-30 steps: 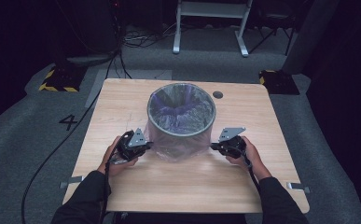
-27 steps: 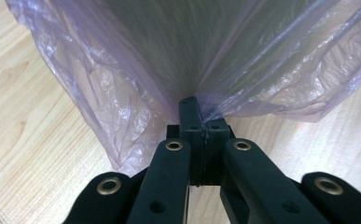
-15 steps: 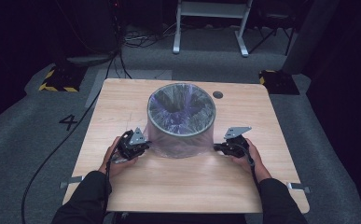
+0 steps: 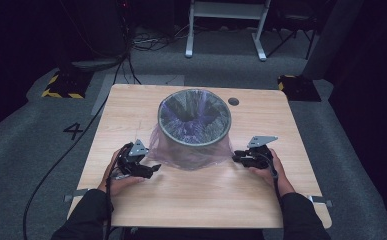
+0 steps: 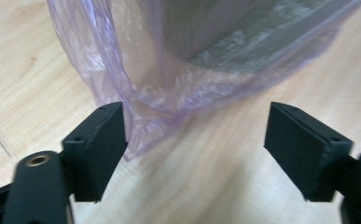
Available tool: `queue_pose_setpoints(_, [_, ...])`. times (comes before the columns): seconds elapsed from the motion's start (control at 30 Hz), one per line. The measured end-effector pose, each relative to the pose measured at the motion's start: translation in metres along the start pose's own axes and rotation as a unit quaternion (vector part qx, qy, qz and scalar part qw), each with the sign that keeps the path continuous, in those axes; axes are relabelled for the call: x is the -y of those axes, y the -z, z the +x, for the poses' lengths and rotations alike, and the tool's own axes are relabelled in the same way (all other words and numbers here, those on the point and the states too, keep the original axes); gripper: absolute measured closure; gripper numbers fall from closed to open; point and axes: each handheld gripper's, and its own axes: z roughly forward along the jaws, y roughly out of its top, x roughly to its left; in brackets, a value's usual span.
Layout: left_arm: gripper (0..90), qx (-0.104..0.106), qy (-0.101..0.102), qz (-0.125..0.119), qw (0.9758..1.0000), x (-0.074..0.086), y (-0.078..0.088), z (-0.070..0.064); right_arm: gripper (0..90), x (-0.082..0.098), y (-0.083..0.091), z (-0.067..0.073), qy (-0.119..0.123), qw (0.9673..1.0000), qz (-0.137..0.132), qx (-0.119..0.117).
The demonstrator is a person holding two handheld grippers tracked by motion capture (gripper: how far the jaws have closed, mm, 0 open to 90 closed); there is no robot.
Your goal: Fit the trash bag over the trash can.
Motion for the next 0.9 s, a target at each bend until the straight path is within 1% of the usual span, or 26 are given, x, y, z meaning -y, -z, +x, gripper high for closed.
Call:
queue_pose_setpoints(0.03, [16.8, 0.000, 0.003, -0.004, 1.0000, 0.001, 0.004, -0.001, 60.5, 0.001, 0.002, -0.001, -0.004, 1.0000, -0.005, -0.001])
queue_pose_setpoints(0.07, [15.6, -0.001, 0.004, -0.007, 1.0000, 0.003, 0.007, -0.001, 53.9, 0.001, 0.004, -0.002, -0.009, 0.9999, -0.007, 0.004])
queue_pose_setpoints(0.1, [15.8, -0.006, 0.008, -0.007, 0.9999, 0.005, 0.011, -0.002, 50.2, 0.002, 0.007, -0.003, -0.018, 0.9998, -0.009, 0.004])
queue_pose_setpoints(0.13, [15.7, -0.011, 0.007, -0.005, 0.9999, 0.006, 0.012, -0.003, 46.1, 0.004, 0.010, -0.006, -0.029, 0.9995, -0.015, -0.001])
queue_pose_setpoints(0.2, [15.7, -0.010, 0.016, -0.004, 0.9998, 0.010, 0.015, -0.005, 41.0, 0.006, 0.014, -0.008, -0.039, 0.9990, -0.020, -0.003])
queue_pose_setpoints(0.3, [15.7, -0.006, 0.015, 0.002, 0.9999, 0.017, 0.017, -0.009, 30.6, 0.008, 0.022, -0.009, -0.046, 0.9986, -0.027, 0.000])
queue_pose_setpoints(0.37, [15.8, -0.006, 0.017, 0.007, 0.9998, 0.021, 0.016, -0.011, 24.3, 0.008, 0.027, -0.008, -0.052, 0.9979, -0.039, 0.000])
queue_pose_setpoints(0.4, [15.8, -0.002, 0.023, 0.005, 0.9997, 0.023, 0.016, -0.013, 22.8, 0.007, 0.030, -0.007, -0.053, 0.9975, -0.047, -0.001])
queue_pose_setpoints(0.43, [15.8, 0.001, 0.023, 0.006, 0.9997, 0.024, 0.017, -0.013, 22.8, 0.006, 0.033, -0.005, -0.053, 0.9970, -0.055, -0.003])
queue_pose_setpoints(0.5, [15.8, 0.008, 0.030, 0.004, 0.9995, 0.027, 0.017, -0.016, 22.9, 0.002, 0.038, 0.000, -0.044, 0.9969, -0.064, 0.015])
queue_pose_setpoints(0.53, [15.8, 0.010, 0.031, 0.007, 0.9994, 0.028, 0.018, -0.017, 22.9, 0.000, 0.041, 0.002, -0.038, 0.9965, -0.073, 0.017])
queue_pose_setpoints(0.6, [15.8, 0.013, 0.026, 0.011, 0.9995, 0.031, 0.018, -0.021, 22.8, -0.004, 0.045, 0.006, -0.037, 0.9954, -0.087, 0.019])
queue_pose_setpoints(0.63, [15.8, 0.010, 0.021, 0.016, 0.9996, 0.032, 0.018, -0.023, 22.4, -0.006, 0.048, 0.008, -0.035, 0.9947, -0.094, 0.021])
queue_pose_setpoints(0.7, [15.8, 0.012, 0.018, 0.022, 0.9995, 0.035, 0.019, -0.025, 21.1, -0.011, 0.052, 0.011, -0.030, 0.9931, -0.109, 0.032])
queue_pose_setpoints(0.8, [15.8, 0.016, 0.020, 0.030, 0.9992, 0.040, 0.019, -0.027, 20.6, -0.018, 0.060, 0.016, -0.023, 0.9905, -0.129, 0.041])
queue_pose_setpoints(0.9, [15.9, 0.017, 0.019, 0.037, 0.9990, 0.044, 0.018, -0.028, 20.5, -0.025, 0.066, 0.022, -0.011, 0.9891, -0.139, 0.047])
